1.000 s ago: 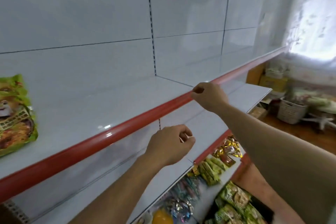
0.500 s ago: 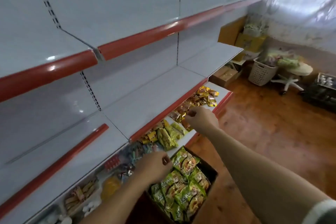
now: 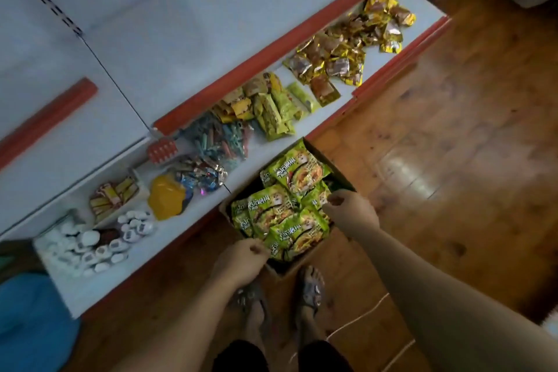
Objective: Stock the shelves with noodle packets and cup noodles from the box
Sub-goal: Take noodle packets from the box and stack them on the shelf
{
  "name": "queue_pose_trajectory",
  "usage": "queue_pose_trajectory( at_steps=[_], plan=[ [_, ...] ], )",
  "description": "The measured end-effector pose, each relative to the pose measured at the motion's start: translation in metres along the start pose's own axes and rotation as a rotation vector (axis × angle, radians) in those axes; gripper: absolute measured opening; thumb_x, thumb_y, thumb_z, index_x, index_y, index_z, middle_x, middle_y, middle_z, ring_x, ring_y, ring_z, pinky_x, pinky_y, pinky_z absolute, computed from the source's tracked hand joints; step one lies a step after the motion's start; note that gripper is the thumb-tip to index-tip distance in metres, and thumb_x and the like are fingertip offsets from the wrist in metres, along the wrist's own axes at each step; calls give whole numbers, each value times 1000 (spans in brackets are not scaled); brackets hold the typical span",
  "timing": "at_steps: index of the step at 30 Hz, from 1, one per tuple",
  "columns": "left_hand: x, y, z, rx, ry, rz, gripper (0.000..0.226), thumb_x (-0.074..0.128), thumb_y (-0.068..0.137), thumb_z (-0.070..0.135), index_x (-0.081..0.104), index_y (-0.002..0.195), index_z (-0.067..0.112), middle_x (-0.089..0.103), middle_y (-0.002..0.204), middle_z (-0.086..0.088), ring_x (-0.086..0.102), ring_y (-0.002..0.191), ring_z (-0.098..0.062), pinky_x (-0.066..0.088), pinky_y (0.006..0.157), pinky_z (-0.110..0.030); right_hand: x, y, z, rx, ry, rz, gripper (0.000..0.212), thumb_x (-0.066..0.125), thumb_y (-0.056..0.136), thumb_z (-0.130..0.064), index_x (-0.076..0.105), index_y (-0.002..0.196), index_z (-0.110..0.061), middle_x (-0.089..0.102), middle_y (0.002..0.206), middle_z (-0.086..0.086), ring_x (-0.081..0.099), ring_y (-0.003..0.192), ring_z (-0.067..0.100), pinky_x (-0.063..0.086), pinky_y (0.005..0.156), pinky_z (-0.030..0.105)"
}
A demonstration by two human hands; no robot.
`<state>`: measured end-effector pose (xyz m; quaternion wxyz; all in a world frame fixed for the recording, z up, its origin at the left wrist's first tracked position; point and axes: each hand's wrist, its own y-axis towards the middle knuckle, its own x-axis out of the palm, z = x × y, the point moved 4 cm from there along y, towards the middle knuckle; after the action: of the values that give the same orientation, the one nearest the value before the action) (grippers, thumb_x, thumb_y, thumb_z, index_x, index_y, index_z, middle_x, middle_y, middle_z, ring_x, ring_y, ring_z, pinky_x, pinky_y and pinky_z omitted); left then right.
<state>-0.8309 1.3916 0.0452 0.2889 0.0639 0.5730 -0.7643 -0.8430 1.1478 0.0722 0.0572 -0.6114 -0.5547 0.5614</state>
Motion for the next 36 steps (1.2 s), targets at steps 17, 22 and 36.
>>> queue_pose_trajectory(
  at_steps=[17,22,36],
  plan=[
    [72,236,-78,-329,-525,201,79,68,90,40,26,153,21,35,157,-5,40,138,-29,37,110,-42,191,158,100,105,15,-15,74,66,85,-27,31,150,-22,39,150,4,37,136,28,44,102,46],
    [74,264,-73,-332,-604,231,82,76,80,45,36,146,18,46,148,-7,50,130,-33,44,106,-50,201,167,111,104,10,32,78,68,87,-35,28,152,-20,37,149,7,37,135,30,43,104,48],
    [74,270,-81,-351,-739,224,96,87,70,34,33,147,15,49,145,-7,51,128,-29,42,108,-49,205,173,108,3,-9,-87,43,74,83,-30,54,116,-13,57,106,3,56,100,26,49,89,46]
  ],
)
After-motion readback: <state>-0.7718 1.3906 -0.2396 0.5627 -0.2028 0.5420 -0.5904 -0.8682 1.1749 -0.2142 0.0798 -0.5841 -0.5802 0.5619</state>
